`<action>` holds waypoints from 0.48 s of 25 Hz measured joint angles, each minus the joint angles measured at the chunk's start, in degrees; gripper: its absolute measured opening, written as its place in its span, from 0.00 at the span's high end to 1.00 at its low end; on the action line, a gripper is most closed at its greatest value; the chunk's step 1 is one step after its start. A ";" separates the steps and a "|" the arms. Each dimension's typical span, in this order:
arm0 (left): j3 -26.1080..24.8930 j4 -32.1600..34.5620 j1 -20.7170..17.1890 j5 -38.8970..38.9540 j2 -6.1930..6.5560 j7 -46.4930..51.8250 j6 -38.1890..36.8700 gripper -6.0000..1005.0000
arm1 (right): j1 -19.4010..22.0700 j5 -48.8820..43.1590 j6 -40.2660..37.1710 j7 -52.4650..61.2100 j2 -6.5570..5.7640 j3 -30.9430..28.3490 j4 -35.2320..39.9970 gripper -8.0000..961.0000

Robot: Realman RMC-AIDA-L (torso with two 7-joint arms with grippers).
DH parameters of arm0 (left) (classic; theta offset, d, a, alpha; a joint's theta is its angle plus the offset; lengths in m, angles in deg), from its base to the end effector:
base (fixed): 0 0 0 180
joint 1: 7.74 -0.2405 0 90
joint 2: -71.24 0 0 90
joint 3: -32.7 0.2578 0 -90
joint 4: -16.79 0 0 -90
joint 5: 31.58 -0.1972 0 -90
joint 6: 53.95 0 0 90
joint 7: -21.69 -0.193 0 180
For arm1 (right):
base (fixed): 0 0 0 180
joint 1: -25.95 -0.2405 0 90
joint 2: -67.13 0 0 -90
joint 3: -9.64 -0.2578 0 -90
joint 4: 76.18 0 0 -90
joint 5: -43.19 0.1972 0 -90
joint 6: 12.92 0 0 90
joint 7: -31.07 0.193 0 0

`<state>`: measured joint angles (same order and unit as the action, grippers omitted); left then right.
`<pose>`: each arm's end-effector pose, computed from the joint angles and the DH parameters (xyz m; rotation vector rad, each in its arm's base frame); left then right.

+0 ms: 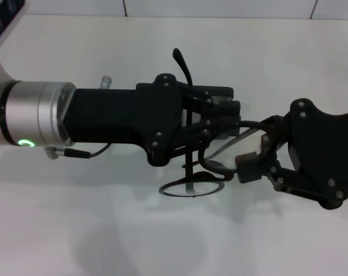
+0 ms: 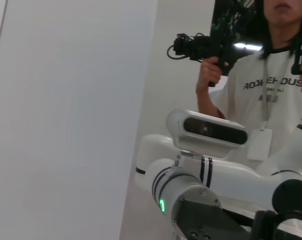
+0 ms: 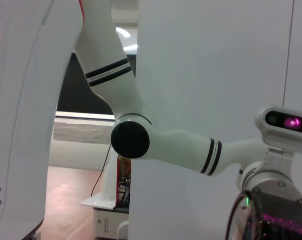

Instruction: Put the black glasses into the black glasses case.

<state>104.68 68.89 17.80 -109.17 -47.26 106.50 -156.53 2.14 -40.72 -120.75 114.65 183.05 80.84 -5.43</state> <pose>-0.1140 0.2728 -0.0264 2.7485 0.1688 1.2184 0.1069 0.2531 0.0001 2.8431 0.3227 -0.9498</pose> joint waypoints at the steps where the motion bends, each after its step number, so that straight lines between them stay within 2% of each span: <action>1: 0.01 -0.02 0.01 -0.03 0.03 -0.01 -0.10 0.84 | 0.00 0.00 0.01 -0.01 0.00 -0.01 -0.01 0.96; 12: -0.49 -0.29 -0.06 -0.41 -0.03 -0.94 -1.10 0.84 | 0.00 0.07 0.02 -0.07 0.01 0.32 -0.08 0.96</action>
<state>104.18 68.60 17.74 -109.58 -47.30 105.57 -157.63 2.13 -40.65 -120.73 114.58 183.07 81.16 -5.51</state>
